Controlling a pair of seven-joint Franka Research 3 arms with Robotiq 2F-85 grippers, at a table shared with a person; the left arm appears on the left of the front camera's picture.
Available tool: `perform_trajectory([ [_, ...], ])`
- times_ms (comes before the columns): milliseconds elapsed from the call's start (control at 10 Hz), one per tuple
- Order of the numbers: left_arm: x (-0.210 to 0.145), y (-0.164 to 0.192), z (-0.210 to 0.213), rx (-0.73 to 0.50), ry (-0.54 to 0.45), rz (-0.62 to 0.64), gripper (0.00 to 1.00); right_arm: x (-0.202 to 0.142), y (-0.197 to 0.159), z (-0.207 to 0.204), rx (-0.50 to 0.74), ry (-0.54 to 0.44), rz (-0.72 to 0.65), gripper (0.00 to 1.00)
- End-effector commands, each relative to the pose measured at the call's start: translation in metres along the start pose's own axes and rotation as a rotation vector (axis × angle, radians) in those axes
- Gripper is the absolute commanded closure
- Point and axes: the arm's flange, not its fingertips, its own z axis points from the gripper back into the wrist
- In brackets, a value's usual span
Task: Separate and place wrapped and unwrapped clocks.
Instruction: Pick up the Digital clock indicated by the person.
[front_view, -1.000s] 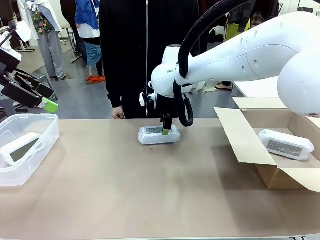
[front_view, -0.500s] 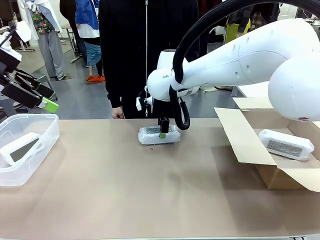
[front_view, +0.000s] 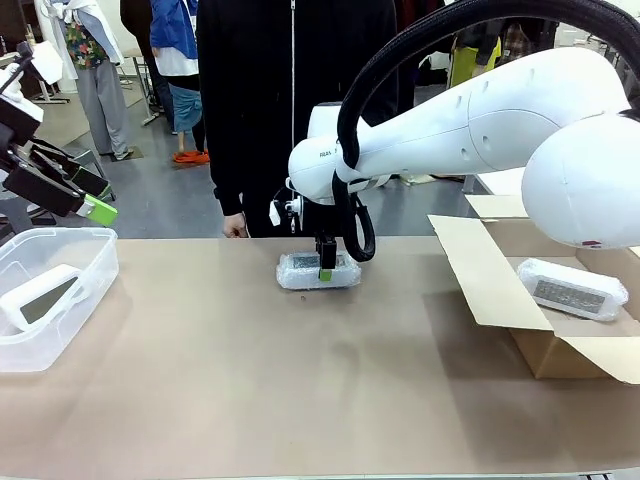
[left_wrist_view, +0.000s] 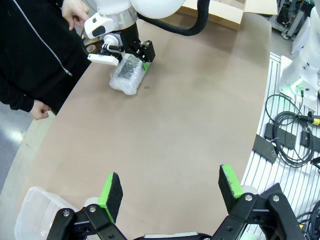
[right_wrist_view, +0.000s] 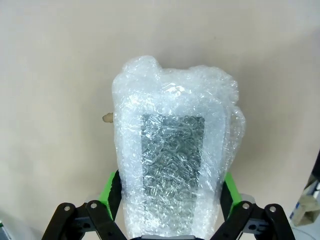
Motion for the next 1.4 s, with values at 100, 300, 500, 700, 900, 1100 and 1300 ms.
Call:
perform_trajectory([
  [100, -0.001, 0.0, 0.001, -0.002, -0.004, 0.001, 0.0, 0.004, -0.01, 0.001, -0.006, 0.023, -0.022, 0.36],
  [300, -0.001, 0.0, 0.001, -0.002, -0.004, 0.001, 0.0, 0.003, -0.011, -0.001, -0.016, 0.03, -0.034, 0.54],
  [500, -0.001, 0.0, 0.001, -0.002, -0.004, 0.001, 0.0, 0.003, -0.01, 0.001, 0.008, 0.019, -0.019, 0.73],
  [700, -0.001, 0.0, 0.001, -0.002, -0.004, 0.001, 0.0, -0.007, -0.005, 0.027, 0.027, -0.021, -0.05, 0.73],
  [900, -0.001, 0.0, 0.001, -0.002, -0.004, 0.001, 0.0, -0.015, 0.016, 0.078, -0.019, -0.029, -0.021, 0.73],
  [1100, -0.001, 0.0, 0.001, -0.002, -0.004, 0.001, 0.0, -0.014, 0.049, 0.13, -0.078, -0.022, -0.01, 0.73],
  [1300, -0.001, 0.0, 0.001, -0.002, -0.004, 0.001, 0.0, -0.01, 0.082, 0.173, -0.137, -0.041, -0.007, 0.73],
])
